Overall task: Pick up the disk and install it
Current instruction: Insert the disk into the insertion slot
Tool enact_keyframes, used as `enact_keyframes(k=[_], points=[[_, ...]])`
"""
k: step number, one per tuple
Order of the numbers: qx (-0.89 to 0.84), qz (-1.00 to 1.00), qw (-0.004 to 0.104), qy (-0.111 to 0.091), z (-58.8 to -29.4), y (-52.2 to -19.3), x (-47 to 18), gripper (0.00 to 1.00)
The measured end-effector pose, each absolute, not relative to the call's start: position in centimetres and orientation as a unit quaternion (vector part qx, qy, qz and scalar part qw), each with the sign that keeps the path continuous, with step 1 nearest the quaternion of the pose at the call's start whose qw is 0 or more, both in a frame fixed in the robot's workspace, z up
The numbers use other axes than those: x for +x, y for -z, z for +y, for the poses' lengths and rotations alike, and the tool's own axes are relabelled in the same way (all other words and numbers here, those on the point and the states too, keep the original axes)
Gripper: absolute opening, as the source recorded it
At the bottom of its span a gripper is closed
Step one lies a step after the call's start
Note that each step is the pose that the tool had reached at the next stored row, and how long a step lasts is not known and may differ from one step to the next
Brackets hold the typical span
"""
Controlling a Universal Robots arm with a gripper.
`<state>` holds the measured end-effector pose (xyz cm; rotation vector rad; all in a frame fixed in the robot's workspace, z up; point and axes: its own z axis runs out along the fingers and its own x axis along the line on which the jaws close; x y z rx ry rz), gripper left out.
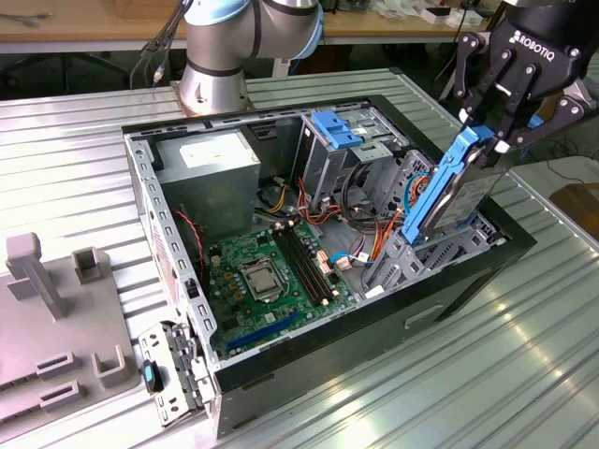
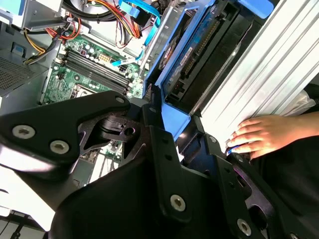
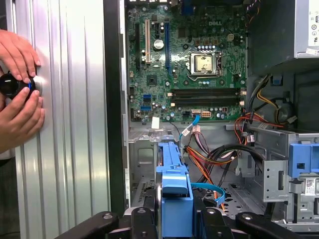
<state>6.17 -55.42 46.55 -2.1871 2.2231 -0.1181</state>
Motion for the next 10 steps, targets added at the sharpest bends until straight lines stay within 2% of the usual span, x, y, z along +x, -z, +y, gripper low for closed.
enact_keyframes(k=[10], points=[[-0.701, 0.712, 0.01, 0.038, -55.31, -46.42, 6.18, 0.37]])
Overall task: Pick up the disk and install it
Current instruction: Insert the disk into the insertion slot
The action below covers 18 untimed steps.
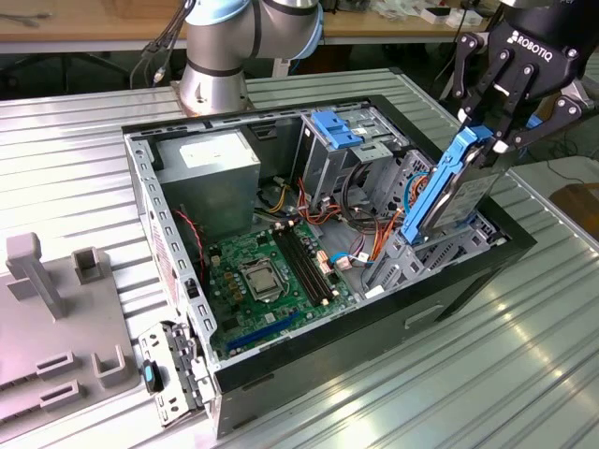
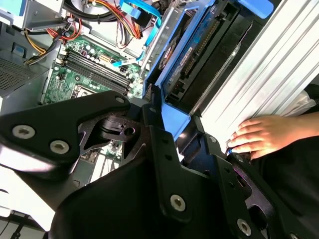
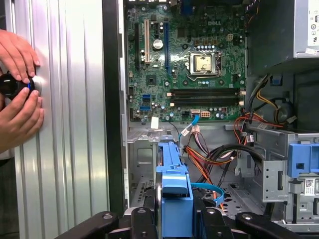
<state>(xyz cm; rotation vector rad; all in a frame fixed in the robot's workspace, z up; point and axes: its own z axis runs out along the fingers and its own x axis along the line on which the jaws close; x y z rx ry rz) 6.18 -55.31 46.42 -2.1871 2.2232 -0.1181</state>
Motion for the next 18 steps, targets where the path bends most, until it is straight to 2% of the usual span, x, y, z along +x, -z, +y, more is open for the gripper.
enact_keyframes(k=[18], points=[[-0.701, 0.712, 0.01, 0.038, -55.32, -45.4, 6.21, 0.37]])
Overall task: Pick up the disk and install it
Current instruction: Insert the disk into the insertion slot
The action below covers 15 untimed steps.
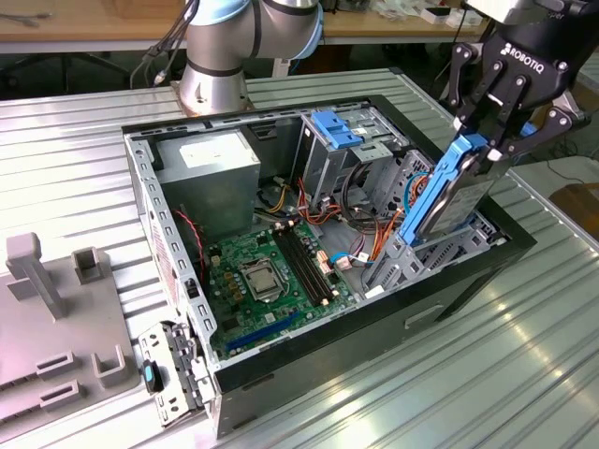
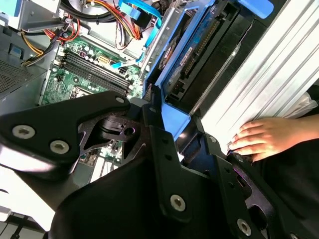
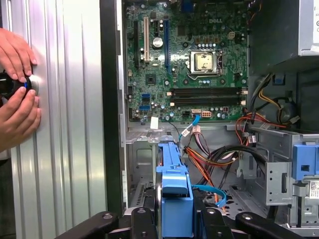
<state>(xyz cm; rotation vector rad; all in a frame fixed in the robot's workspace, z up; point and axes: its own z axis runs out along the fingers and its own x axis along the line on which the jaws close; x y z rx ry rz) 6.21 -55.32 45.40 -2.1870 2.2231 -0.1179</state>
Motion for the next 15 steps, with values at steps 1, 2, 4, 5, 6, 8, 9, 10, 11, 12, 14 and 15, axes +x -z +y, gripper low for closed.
enact_keyframes(k=[1, 2, 4, 5, 6, 8, 9, 10, 11, 12, 14, 15], points=[[-0.701, 0.712, 0.01, 0.038, -55.3, -45.3, 6.2, 0.37], [-0.701, 0.712, 0.01, 0.038, -55.3, -45.3, 6.2, 0.37], [-0.701, 0.712, 0.01, 0.038, -55.3, -45.1, 6.2, 0.37], [-0.701, 0.712, 0.01, 0.038, -55.3, -45.1, 6.2, 0.37], [-0.701, 0.712, 0.01, 0.038, -55.3, -45.0, 6.2, 0.37], [-0.701, 0.712, 0.01, 0.038, -55.3, -44.8, 6.2, 0.37], [-0.701, 0.712, 0.01, 0.038, -55.3, -44.7, 6.2, 0.37], [-0.701, 0.712, 0.01, 0.038, -55.3, -44.6, 6.2, 0.37], [-0.701, 0.712, 0.01, 0.038, -55.3, -44.5, 6.2, 0.37], [-0.701, 0.712, 0.01, 0.038, -55.3, -44.4, 6.2, 0.37], [-0.701, 0.712, 0.01, 0.038, -55.3, -44.2, 6.2, 0.37], [-0.701, 0.712, 0.01, 0.038, -55.3, -44.1, 6.2, 0.37]])
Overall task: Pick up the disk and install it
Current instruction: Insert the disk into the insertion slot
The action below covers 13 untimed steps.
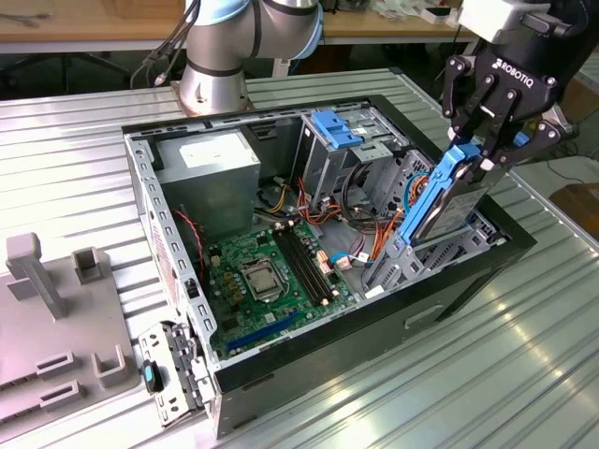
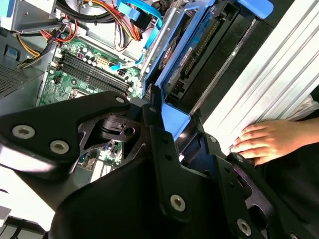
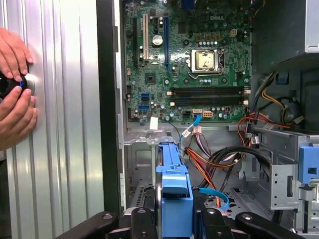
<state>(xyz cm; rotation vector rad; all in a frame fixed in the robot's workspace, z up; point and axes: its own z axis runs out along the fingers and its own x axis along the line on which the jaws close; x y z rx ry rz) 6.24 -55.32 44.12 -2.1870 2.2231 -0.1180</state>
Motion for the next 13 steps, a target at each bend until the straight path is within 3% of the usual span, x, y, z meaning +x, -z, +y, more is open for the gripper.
enact_keyframes(k=[13], points=[[-0.701, 0.712, 0.01, 0.038, -55.32, -43.21, 6.24, 0.37]])
